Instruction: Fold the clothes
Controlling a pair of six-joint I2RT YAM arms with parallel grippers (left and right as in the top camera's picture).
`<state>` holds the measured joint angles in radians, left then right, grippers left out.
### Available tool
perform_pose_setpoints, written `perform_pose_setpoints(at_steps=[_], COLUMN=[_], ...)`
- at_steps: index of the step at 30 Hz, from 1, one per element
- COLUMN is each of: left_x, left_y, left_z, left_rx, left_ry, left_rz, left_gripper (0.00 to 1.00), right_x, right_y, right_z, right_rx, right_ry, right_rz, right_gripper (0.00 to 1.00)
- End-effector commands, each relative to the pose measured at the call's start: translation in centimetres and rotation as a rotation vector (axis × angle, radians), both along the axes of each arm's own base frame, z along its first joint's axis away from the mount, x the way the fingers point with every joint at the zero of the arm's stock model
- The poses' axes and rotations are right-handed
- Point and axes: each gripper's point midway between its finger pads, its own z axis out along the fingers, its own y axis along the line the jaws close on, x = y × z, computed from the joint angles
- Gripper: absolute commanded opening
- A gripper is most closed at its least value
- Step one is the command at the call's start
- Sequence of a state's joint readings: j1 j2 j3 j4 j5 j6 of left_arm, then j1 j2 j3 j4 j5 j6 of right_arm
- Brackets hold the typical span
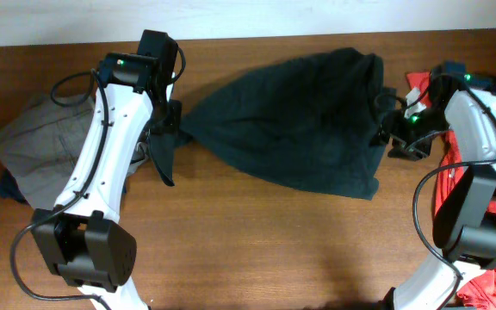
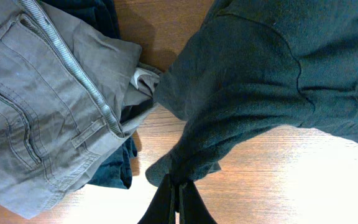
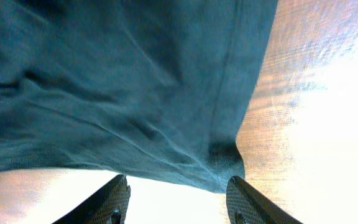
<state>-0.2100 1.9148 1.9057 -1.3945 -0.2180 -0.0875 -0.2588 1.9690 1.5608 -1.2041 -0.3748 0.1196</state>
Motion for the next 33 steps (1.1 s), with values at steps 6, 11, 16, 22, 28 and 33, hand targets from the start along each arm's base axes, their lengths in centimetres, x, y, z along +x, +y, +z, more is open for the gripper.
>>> perform_pose_setpoints(at_steps=[6,11,16,22,28,33], left_x=[0.1,0.1,0.1,-0.2,-0.2,0.3], left_y=[0.3,0.3,0.3,0.4,0.3,0.2], left_z=[-0.1,-0.1,-0.1,-0.2,-0.2,-0.1], left_rx=[0.017,0.015,0.015,0.021,0.021,0.015], left_ry=[0.0,0.0,0.001,0.017,0.014,-0.008], left_rz=[0.006,0.006,0.005,-0.009,-0.01,-0.009], left_gripper=[0.0,0.01,0.01,0.01,0.0,0.0], right_x=[-2.7,-3.8,-3.6,-8.6,-8.9,-6.7], right_y=[1.7,3.0,5.6,6.6,5.7,5.0], right_z=[-6.5,-8.2,-5.8,2.2,5.0,3.8], right_rx=[-0.005,-0.005,0.134,0.142,0.053,0.028], right_ry=[0.053,0.071,0.026,0.041,-0.067,-0.109], right_rz=[0.038,0.053,0.087,0.125,0.125,0.111], right_gripper=[0.51,0.26,0.04,0.04,0.04,0.06])
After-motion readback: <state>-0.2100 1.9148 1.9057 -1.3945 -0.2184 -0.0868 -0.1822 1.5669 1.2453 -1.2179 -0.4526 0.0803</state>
